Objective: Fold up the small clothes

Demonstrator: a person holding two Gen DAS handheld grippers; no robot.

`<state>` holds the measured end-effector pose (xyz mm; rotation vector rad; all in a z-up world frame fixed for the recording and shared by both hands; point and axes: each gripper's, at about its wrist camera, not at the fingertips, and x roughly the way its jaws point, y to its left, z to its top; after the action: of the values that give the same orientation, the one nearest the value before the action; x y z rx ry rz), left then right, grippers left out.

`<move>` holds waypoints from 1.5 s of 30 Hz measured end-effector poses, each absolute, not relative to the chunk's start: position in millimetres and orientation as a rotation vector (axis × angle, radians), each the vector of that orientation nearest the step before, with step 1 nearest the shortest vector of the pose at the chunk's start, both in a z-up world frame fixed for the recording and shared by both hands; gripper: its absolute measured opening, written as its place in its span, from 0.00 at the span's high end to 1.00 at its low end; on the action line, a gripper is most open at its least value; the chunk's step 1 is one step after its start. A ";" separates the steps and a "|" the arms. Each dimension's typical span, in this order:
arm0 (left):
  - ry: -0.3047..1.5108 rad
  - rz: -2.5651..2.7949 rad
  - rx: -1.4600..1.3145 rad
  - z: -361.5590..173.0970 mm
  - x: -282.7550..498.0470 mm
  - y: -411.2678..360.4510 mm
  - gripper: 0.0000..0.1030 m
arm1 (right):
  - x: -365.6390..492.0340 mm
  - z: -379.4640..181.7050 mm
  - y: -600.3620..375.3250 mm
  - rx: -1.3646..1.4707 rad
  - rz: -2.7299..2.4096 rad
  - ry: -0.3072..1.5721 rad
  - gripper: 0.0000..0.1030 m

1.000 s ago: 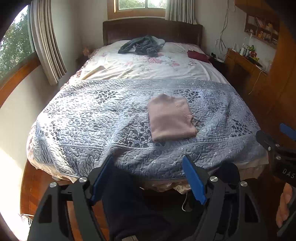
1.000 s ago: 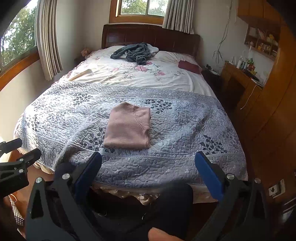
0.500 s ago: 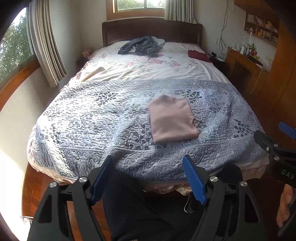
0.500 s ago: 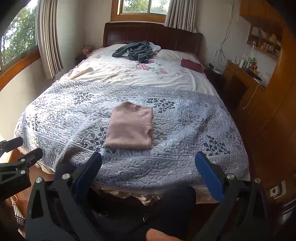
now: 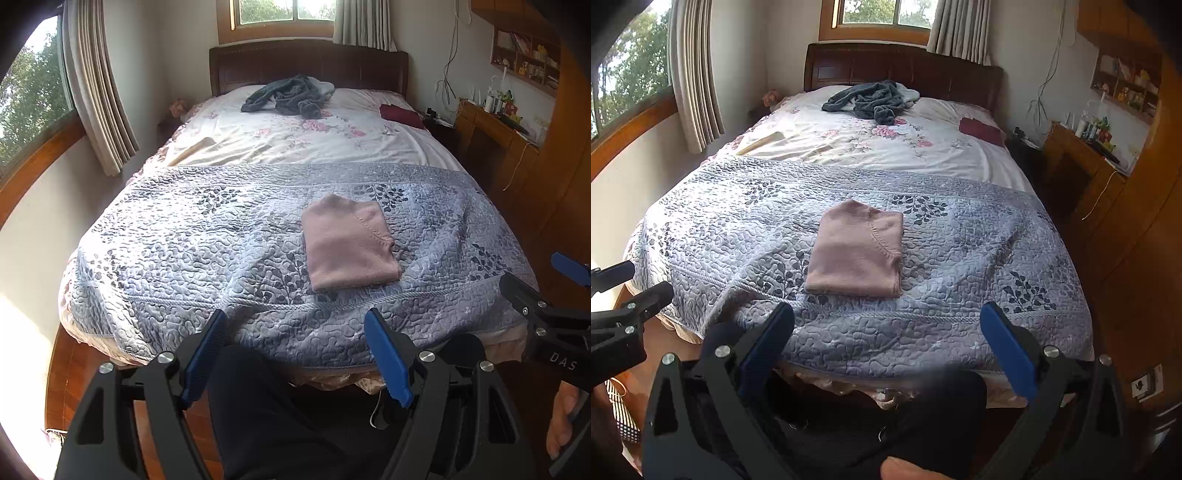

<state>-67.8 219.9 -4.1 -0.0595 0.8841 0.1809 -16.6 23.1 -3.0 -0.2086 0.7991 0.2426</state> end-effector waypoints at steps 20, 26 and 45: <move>0.866 0.187 -0.057 3.6 -66.9 220.9 0.26 | -17.6 -3.9 27.4 -0.209 0.254 0.794 0.03; 0.867 0.186 -0.059 3.6 -66.3 221.9 0.26 | -17.7 -3.7 28.2 -0.211 0.252 0.788 0.03; 0.878 0.205 -0.061 -3.1 -64.5 223.6 0.26 | -19.1 -9.2 31.1 -0.198 0.259 0.778 0.03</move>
<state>-64.5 223.6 -3.1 -0.0608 0.8781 0.2050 -19.1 31.1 -9.2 -0.1977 0.7778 0.2588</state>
